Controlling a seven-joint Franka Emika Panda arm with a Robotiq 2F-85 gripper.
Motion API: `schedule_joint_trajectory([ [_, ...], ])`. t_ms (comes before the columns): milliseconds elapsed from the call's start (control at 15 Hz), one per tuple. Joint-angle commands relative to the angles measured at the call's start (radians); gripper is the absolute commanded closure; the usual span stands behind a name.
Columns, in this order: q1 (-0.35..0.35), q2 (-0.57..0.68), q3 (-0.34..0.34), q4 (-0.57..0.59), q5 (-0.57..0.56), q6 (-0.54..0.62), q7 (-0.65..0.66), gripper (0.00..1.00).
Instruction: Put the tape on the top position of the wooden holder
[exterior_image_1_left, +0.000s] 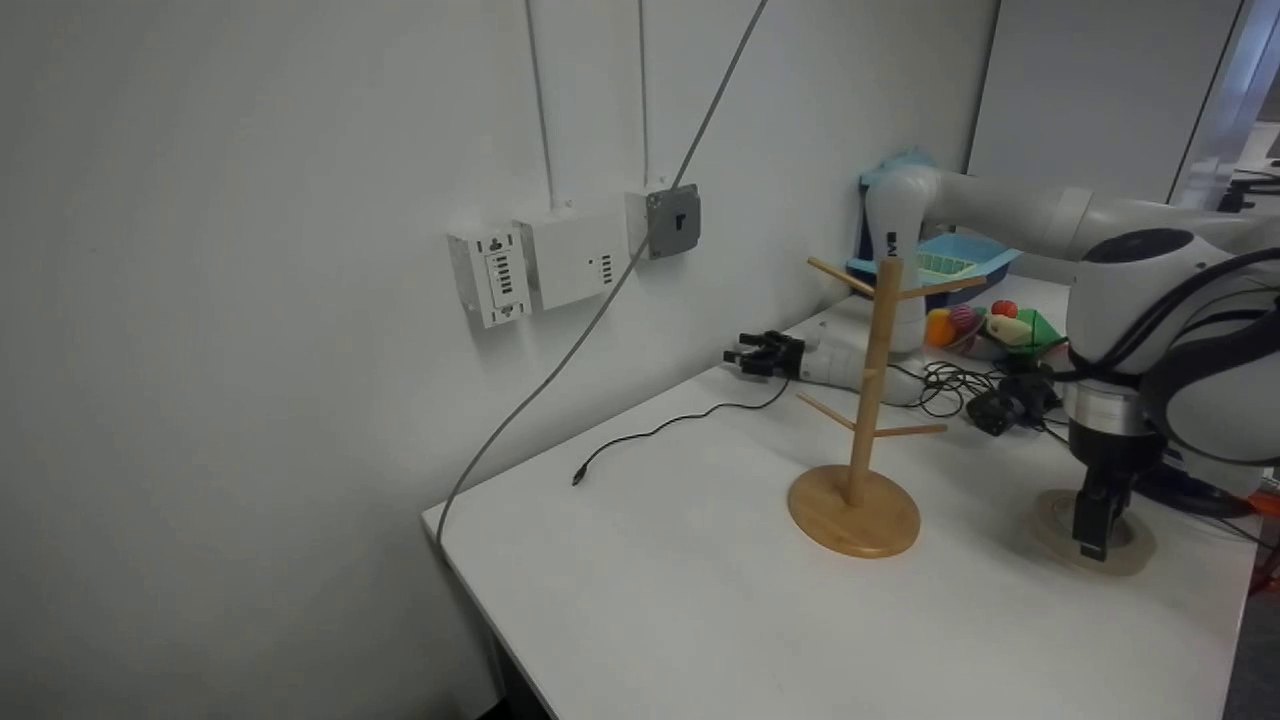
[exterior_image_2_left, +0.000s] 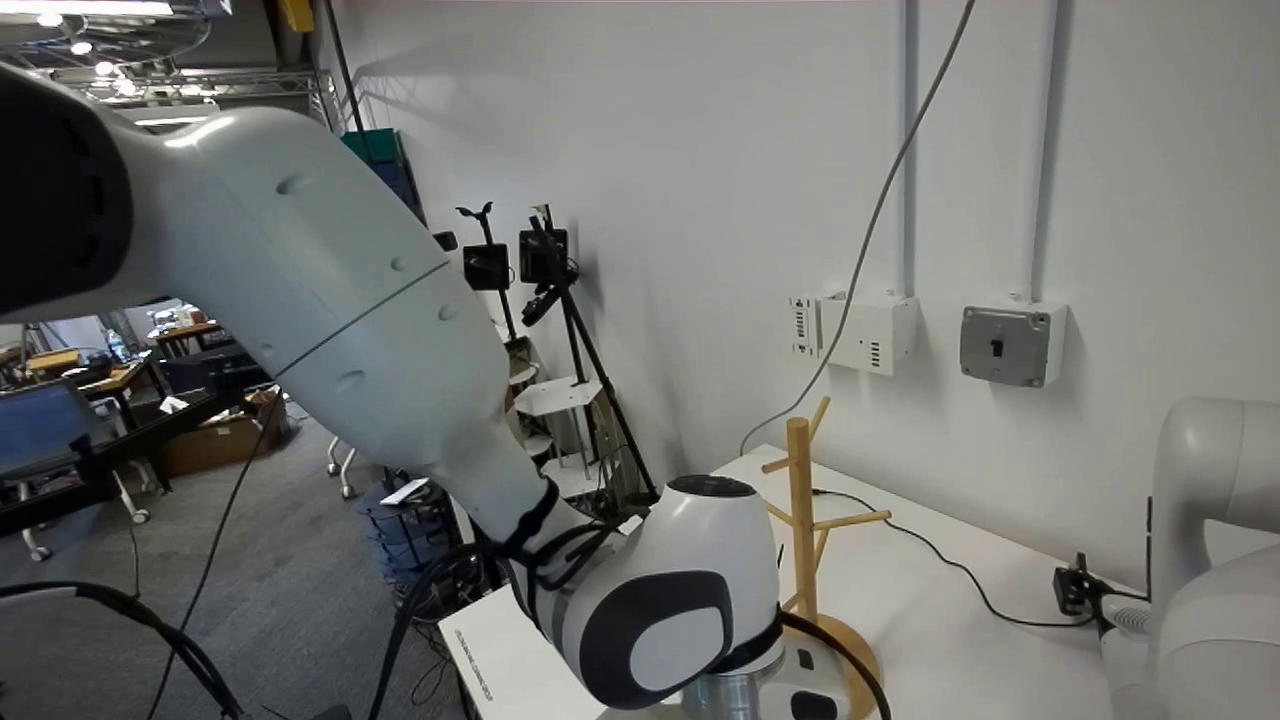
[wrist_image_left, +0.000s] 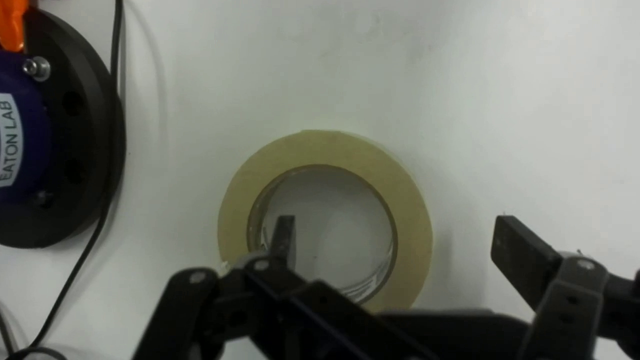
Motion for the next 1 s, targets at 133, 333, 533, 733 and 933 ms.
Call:
schedule_joint_trajectory([
  [133,-0.018,0.083,0.018,0.067,0.030,-0.004,-0.030,0.00],
  [333,-0.018,0.101,0.027,0.068,0.039,-0.003,-0.031,0.00],
  [533,-0.015,0.110,0.034,0.065,0.043,-0.002,-0.031,0.00],
  [733,-0.010,0.110,0.040,0.064,0.042,-0.002,-0.030,0.07],
  [933,-0.007,0.107,0.049,0.063,0.045,-0.005,-0.030,0.36],
])
